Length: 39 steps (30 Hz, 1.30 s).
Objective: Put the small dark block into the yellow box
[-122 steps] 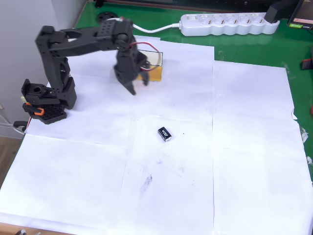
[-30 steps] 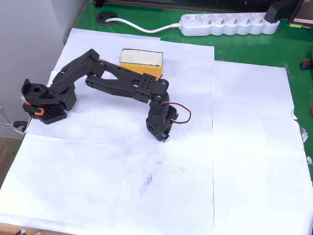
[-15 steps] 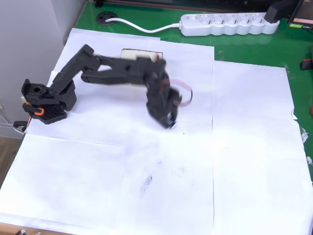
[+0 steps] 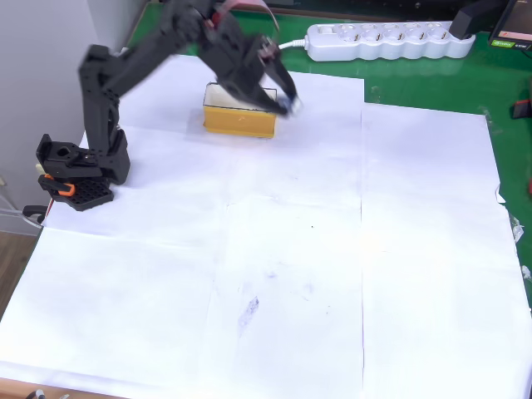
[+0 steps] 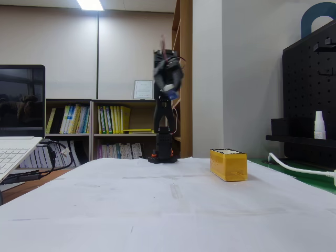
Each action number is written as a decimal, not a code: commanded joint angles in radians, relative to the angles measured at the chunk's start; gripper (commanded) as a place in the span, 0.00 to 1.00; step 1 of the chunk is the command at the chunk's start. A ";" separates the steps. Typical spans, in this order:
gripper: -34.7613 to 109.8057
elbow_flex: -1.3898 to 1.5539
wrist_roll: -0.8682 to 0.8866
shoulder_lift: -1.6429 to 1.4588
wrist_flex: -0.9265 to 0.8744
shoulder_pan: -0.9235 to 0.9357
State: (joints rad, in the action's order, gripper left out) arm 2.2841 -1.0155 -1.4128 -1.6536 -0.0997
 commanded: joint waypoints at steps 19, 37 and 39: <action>0.24 -0.410 0.006 -0.048 0.244 -0.474; 0.27 -0.528 -0.066 -0.163 0.331 -0.508; 0.31 -0.545 -0.086 -0.163 0.331 -0.506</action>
State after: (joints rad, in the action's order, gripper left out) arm 1.7334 -1.0707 -1.5861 -1.3085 -0.5860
